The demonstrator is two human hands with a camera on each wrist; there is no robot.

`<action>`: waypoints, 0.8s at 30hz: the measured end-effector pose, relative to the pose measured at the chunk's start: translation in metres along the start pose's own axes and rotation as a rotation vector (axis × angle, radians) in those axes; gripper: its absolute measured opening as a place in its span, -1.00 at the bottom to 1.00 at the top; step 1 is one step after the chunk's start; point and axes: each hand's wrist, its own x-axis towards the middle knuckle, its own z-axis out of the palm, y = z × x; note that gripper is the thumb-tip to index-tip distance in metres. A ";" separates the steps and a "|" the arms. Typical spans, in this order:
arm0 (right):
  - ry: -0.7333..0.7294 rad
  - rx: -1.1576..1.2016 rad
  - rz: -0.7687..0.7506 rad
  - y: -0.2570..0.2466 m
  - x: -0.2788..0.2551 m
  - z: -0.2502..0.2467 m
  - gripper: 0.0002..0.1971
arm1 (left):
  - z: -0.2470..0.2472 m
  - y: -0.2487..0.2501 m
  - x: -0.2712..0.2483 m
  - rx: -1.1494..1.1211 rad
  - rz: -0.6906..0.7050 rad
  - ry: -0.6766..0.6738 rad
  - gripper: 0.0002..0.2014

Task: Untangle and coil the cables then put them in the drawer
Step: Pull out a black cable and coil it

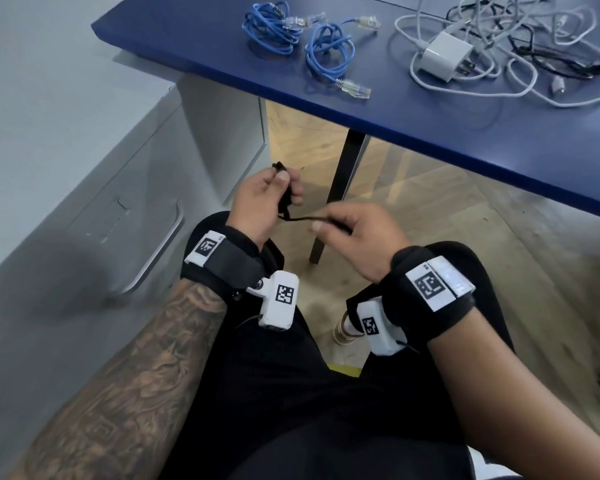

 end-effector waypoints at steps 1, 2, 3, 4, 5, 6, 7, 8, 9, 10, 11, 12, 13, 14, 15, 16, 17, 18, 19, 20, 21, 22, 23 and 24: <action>0.084 0.015 -0.021 -0.005 0.000 -0.007 -0.88 | 0.001 0.000 -0.003 0.122 -0.001 -0.057 -0.76; 0.152 0.022 -0.037 -0.007 0.002 -0.014 -0.88 | 0.003 0.001 -0.006 0.193 -0.023 -0.138 -0.75; 0.198 0.038 -0.044 -0.008 0.004 -0.019 -0.87 | 0.007 0.002 -0.010 0.212 -0.056 -0.229 -0.73; 0.232 0.066 -0.034 -0.004 0.007 -0.022 -0.87 | 0.012 0.005 -0.013 0.203 -0.089 -0.313 -0.69; 0.257 0.098 -0.011 0.001 0.009 -0.022 -0.87 | 0.016 0.008 -0.016 0.176 -0.122 -0.382 -0.66; 0.269 0.116 0.011 0.007 0.011 -0.021 -0.87 | 0.020 0.011 -0.019 0.133 -0.153 -0.428 -0.63; 0.257 0.126 0.026 0.010 0.011 -0.020 -0.85 | 0.022 0.014 -0.021 0.070 -0.183 -0.454 -0.63; 0.229 0.143 0.031 0.013 0.010 -0.018 -0.83 | 0.023 0.016 -0.023 -0.008 -0.218 -0.471 -0.63; 0.191 0.185 0.041 0.015 0.008 -0.015 -0.81 | 0.022 0.018 -0.024 -0.092 -0.260 -0.489 -0.63; 0.151 0.245 0.055 0.016 0.006 -0.013 -0.80 | 0.020 0.021 -0.024 -0.170 -0.305 -0.509 -0.62; 0.122 0.302 0.075 0.016 0.004 -0.011 -0.81 | 0.019 0.022 -0.025 -0.236 -0.348 -0.528 -0.62; 0.102 0.333 0.082 0.015 0.003 -0.010 -0.83 | 0.018 0.023 -0.025 -0.284 -0.383 -0.541 -0.62; 0.094 0.354 0.082 0.014 0.003 -0.010 -0.85 | 0.017 0.024 -0.026 -0.310 -0.403 -0.547 -0.62; 0.103 0.360 0.073 0.015 0.004 -0.010 -0.85 | 0.016 0.024 -0.026 -0.316 -0.408 -0.543 -0.62; 0.115 0.363 0.057 0.015 0.005 -0.010 -0.84 | 0.016 0.024 -0.026 -0.307 -0.401 -0.536 -0.63; 0.108 0.357 0.052 0.018 0.006 -0.010 -0.86 | 0.016 0.023 -0.026 -0.289 -0.388 -0.525 -0.63; 0.090 0.362 0.053 0.020 0.007 -0.010 -0.90 | 0.016 0.023 -0.026 -0.266 -0.378 -0.508 -0.63; 0.087 0.350 0.060 0.021 0.007 -0.010 -0.93 | 0.017 0.023 -0.026 -0.234 -0.369 -0.490 -0.63; 0.092 0.327 0.069 0.023 0.007 -0.011 -0.92 | 0.019 0.023 -0.025 -0.194 -0.356 -0.468 -0.64; 0.103 0.300 0.075 0.021 0.006 -0.012 -0.89 | 0.020 0.023 -0.025 -0.145 -0.332 -0.447 -0.64; 0.108 0.287 0.075 0.023 0.005 -0.013 -0.85 | 0.022 0.022 -0.025 -0.076 -0.287 -0.420 -0.64; 0.110 0.284 0.074 0.023 0.004 -0.014 -0.80 | 0.022 0.021 -0.025 0.008 -0.228 -0.390 -0.65; 0.112 0.291 0.078 0.023 0.004 -0.015 -0.75 | 0.022 0.021 -0.025 0.084 -0.168 -0.364 -0.66; 0.117 0.292 0.082 0.022 0.003 -0.014 -0.69 | 0.021 0.020 -0.024 0.122 -0.125 -0.346 -0.67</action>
